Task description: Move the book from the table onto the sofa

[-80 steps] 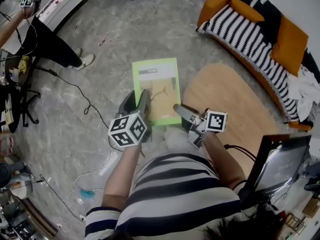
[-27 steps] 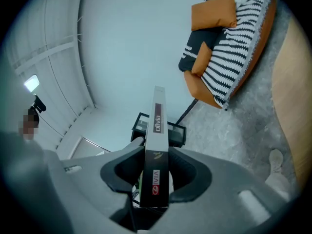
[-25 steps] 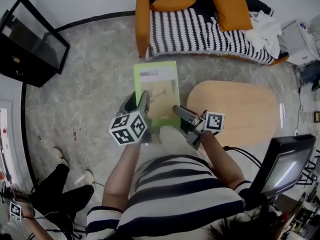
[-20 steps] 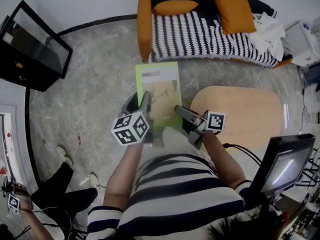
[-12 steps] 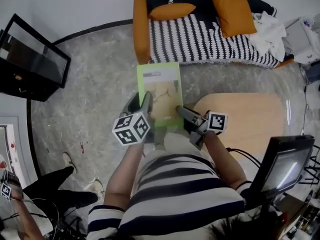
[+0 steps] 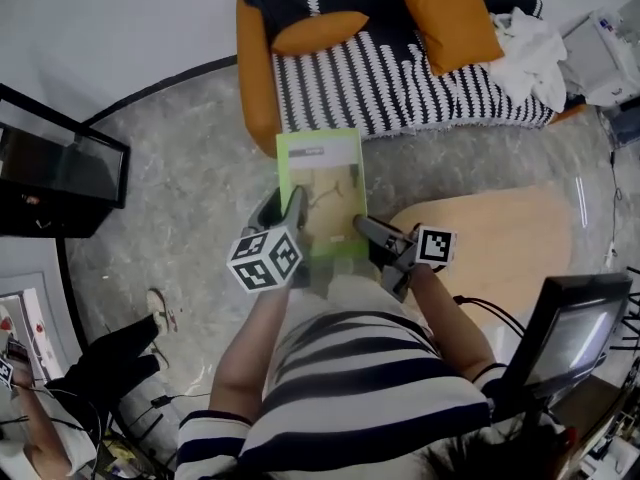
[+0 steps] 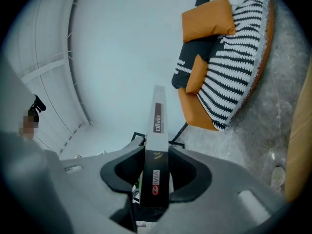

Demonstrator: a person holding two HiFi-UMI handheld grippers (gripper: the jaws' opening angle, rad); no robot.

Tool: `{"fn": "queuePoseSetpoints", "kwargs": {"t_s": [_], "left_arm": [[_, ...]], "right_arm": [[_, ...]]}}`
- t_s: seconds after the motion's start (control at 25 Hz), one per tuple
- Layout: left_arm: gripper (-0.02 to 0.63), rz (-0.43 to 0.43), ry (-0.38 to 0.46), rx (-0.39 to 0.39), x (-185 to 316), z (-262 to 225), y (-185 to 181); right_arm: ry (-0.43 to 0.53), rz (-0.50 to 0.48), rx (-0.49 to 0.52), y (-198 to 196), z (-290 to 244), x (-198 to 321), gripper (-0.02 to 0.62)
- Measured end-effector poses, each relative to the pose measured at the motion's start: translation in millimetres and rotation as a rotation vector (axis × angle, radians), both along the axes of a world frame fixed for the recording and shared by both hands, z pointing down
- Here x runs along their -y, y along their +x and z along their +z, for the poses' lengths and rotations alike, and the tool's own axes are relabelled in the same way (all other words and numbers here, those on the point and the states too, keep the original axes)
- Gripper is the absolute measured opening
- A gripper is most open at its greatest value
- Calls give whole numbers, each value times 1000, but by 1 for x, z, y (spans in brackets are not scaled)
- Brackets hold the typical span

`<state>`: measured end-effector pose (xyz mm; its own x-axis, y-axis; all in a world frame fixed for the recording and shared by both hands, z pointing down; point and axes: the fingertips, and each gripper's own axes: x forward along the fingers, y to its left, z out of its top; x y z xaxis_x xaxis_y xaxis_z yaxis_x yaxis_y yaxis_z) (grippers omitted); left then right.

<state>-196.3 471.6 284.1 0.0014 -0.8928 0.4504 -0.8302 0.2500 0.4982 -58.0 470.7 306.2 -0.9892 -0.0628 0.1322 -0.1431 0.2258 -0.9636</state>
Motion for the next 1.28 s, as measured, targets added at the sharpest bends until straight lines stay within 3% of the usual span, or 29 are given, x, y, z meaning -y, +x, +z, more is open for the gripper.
{"fn": "queuePoseSetpoints", "kwargs": {"t_s": [0.44, 0.8, 1.28], "left_arm": [[155, 74, 31, 26, 45, 3, 2], [153, 176, 16, -22, 127, 3, -22], [149, 255, 9, -42, 193, 18, -68]], "right_arm": [[25, 86, 24, 2, 9, 35, 149], [-7, 188, -12, -22, 4, 103, 149], [-18, 265, -23, -69, 19, 158, 149]]}}
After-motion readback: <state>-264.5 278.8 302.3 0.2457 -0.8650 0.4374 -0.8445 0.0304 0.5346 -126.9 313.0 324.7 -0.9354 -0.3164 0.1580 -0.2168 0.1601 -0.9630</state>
